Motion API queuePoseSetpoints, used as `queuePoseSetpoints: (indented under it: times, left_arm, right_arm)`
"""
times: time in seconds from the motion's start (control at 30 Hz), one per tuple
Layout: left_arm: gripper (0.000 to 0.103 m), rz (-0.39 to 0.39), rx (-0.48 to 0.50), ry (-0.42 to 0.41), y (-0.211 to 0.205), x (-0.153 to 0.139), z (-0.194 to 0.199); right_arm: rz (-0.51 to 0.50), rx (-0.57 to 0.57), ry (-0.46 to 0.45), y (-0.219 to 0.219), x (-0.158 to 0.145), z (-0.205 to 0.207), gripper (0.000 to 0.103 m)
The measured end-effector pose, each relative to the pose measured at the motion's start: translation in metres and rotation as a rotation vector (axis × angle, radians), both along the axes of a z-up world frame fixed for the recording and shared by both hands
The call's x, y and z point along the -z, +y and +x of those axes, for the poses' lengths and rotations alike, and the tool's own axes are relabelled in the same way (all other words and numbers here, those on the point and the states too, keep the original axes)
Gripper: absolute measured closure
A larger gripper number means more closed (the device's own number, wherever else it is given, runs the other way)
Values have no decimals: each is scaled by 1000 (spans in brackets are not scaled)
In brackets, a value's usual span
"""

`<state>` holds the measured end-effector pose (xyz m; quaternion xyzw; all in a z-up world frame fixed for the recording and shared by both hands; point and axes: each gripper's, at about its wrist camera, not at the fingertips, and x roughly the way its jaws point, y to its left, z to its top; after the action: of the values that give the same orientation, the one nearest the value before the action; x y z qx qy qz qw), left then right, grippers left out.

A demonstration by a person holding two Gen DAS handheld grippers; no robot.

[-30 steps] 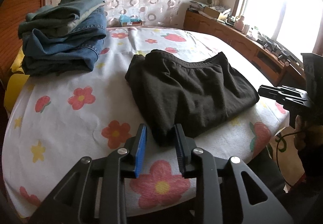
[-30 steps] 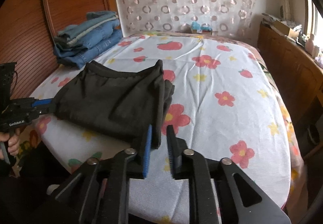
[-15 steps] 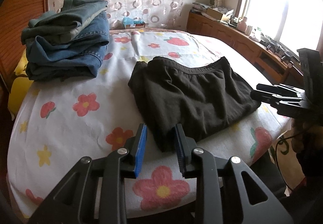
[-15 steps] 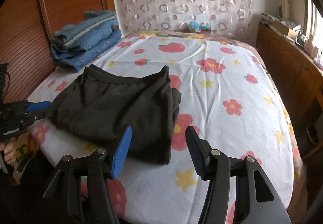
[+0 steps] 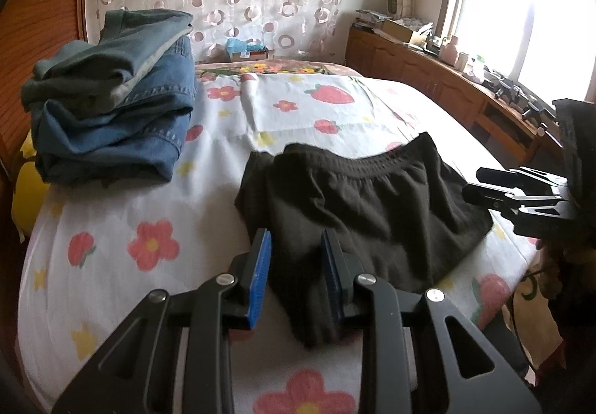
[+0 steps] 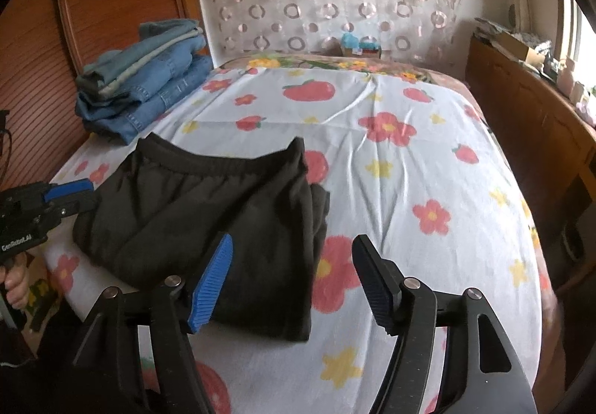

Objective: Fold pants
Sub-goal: 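Move both grippers to the waistband and grasp it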

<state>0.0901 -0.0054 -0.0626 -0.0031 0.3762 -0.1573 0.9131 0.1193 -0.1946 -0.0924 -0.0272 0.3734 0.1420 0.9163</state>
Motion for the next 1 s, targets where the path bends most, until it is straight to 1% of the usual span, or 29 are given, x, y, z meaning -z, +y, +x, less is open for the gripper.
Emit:
queuePoseSetpoints:
  times: [0.1,0.23,0.4,0.57,0.63,0.67,0.7,0.77,0.83,0.9,0.97,1.0]
  left_arm:
    - [76,0,-3,8,-1,1,12]
    - [76,7,-8,23,-1,3,22]
    - [76,13,-11,38,1,8,31]
    - [76,14,-11,52,0,13,38]
    - [75,15,-14,54,-1,16,38]
    - [74,13,-15,53,-1,17,38]
    - [73,14,-18,50,-1,18,38]
    - [66,26,-27,44,-1,20,37]
    - [63,31,-37,47,0,22,39]
    - [58,36,-44,53,0,23,41]
    - [47,44,-65,61,2,24,43]
    - [46,44,-73,66,3,24,44]
  right_arm:
    - [3,-11,-3,2,-4,8,35]
    - [-20,-20,2,7,-2,22,35]
    - [-17,-34,44,7,4,38,35]
    - [-17,-43,63,6,10,46,35]
    - [-4,-66,86,6,16,48,34]
    - [4,-72,98,6,19,49,34]
    - [5,-70,89,5,18,48,35]
    - [7,-70,87,5,18,48,34]
    - [6,-70,86,5,19,48,34]
    - [4,-68,84,6,19,47,35]
    - [-6,-68,79,8,19,47,35]
    - [-10,-70,77,9,19,46,35]
